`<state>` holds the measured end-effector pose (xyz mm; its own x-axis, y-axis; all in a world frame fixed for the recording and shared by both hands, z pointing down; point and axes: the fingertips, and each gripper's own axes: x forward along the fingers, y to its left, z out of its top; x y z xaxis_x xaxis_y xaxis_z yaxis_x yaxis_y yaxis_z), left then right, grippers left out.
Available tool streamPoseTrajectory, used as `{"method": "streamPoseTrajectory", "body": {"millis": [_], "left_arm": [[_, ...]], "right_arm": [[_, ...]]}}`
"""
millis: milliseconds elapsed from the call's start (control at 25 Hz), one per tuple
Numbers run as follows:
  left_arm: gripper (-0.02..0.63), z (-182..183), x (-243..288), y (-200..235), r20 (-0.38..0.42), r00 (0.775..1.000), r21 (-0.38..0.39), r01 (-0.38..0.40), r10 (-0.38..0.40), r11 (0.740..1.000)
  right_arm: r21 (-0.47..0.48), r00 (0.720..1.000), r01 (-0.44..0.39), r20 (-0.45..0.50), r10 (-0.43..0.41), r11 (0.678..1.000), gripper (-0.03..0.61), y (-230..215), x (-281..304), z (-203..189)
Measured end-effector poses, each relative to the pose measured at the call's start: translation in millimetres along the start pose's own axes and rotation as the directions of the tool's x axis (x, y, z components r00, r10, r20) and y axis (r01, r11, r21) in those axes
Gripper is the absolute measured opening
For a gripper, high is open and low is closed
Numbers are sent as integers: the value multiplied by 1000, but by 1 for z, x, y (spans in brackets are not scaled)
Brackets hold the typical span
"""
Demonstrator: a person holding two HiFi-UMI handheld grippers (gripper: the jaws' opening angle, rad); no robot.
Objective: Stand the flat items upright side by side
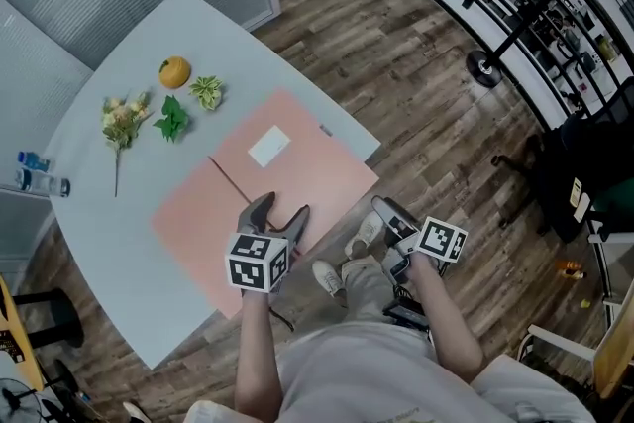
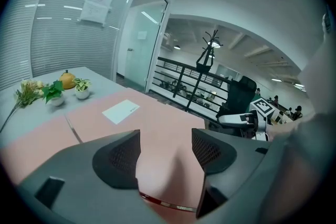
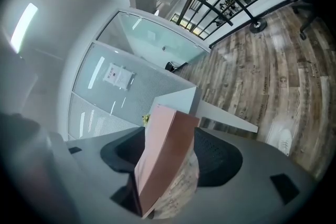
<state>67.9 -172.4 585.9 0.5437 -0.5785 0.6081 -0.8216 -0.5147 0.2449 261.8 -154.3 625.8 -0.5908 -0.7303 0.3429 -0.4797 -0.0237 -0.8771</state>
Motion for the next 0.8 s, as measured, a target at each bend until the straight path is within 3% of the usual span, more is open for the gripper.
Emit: {"method": "streamPoseTrajectory", "body": {"millis": [520,720,800], "left_arm": [[298,2,36,13,-88,994,55,-62,66,997],[299,2,54,6,-145,988,88,-32,44,996],[302,-1,59,2,-173,985,116,-7,28,993]], "right_arm": [[70,991,-80,-98,87,994,334,-20,36,8],[128,984,-71,-155,90,989,339,-31,47,-1],[127,982,-105,-146,123,986,341,-27,51,2]]}}
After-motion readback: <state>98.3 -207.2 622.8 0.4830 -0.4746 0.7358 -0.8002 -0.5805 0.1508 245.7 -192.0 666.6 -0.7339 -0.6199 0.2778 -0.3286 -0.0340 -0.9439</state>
